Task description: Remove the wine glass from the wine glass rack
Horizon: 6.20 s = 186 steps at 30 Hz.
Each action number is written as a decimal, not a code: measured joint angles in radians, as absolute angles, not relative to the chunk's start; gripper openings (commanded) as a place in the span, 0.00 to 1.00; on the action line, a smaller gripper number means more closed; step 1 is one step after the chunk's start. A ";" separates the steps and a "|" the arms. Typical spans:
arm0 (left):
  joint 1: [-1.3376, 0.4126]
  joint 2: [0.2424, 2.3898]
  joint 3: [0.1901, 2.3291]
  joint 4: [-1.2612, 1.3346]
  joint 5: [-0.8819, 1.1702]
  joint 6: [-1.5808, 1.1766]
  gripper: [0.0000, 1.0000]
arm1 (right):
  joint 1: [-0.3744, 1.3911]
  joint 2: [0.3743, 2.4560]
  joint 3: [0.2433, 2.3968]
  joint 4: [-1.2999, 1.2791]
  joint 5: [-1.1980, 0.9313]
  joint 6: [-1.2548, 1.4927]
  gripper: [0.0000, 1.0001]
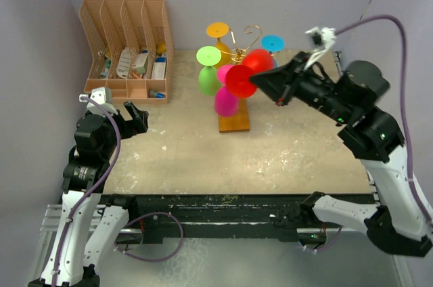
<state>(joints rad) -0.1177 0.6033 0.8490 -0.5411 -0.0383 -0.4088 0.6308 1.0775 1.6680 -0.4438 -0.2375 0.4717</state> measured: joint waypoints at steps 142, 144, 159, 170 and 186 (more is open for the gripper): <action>-0.164 1.301 1.141 -0.554 -0.397 -0.374 0.00 | 0.047 1.507 1.844 -0.444 -0.396 0.649 0.00; -0.164 1.303 1.145 -0.548 -0.402 -0.374 0.00 | 0.007 1.485 1.782 -0.402 -0.449 0.694 0.00; -0.120 1.389 1.152 -0.516 -0.374 -0.382 0.00 | -0.086 1.253 1.676 -0.268 -0.489 0.774 0.00; -0.108 1.410 1.153 -0.470 -0.368 -0.385 0.05 | -0.086 1.240 1.639 -0.255 -0.494 0.767 0.00; -0.107 1.517 1.184 -0.458 -0.364 -0.410 0.53 | -0.086 1.203 1.626 -0.255 -0.494 0.752 0.04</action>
<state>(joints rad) -0.1066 1.5169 1.1835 -0.4583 -0.3637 -0.4099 -0.0864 1.2034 1.6264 -0.2554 -0.4942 0.7525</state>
